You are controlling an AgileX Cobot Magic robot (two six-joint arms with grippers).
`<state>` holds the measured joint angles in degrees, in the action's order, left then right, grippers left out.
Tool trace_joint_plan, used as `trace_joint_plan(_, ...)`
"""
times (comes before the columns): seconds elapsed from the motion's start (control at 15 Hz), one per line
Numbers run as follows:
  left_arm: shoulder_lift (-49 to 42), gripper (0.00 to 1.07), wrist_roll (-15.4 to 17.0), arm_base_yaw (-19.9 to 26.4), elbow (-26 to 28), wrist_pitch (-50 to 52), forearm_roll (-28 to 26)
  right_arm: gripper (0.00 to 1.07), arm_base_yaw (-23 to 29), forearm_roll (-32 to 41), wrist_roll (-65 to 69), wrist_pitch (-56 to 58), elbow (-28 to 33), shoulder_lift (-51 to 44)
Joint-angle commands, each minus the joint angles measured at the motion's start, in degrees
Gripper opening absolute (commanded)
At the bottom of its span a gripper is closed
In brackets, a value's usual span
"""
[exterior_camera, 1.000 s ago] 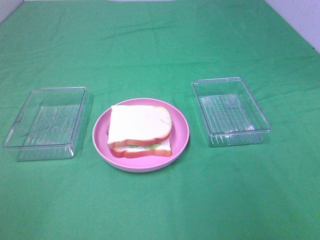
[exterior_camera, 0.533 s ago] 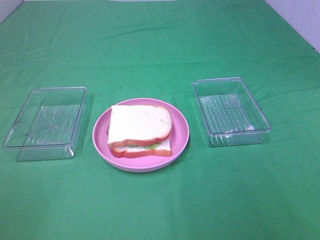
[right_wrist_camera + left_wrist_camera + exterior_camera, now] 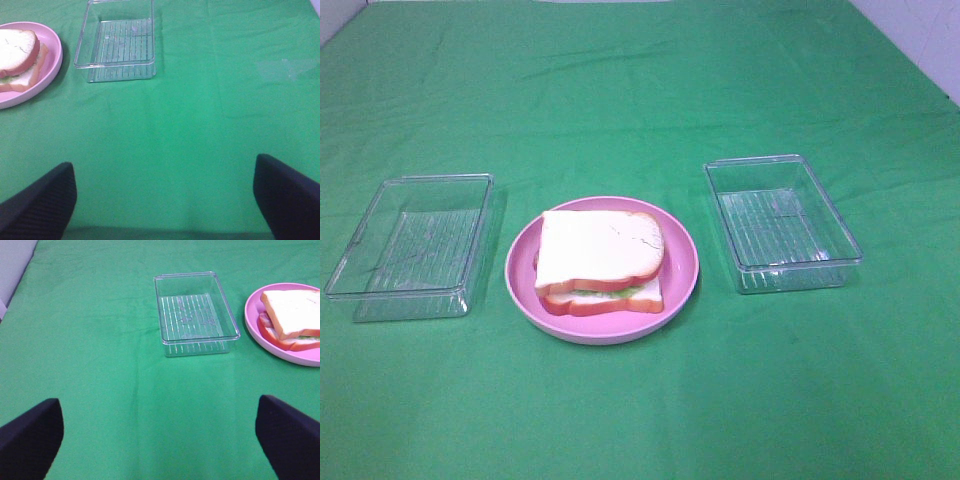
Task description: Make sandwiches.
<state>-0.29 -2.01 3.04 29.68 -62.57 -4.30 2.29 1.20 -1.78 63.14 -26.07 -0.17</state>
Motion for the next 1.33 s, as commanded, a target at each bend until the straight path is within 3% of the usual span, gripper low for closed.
trace_joint_plan(0.07,-0.7,0.98,0.3,0.3,-0.1,0.9,-0.6,0.92,-0.1,-0.5,0.7,0.1,0.2,-1.5)
trace_joint_plan(1.33,-0.7,0.98,0.3,0.3,-0.1,0.9,-0.6,0.92,-0.3,-0.5,0.7,0.1,0.2,-1.9)
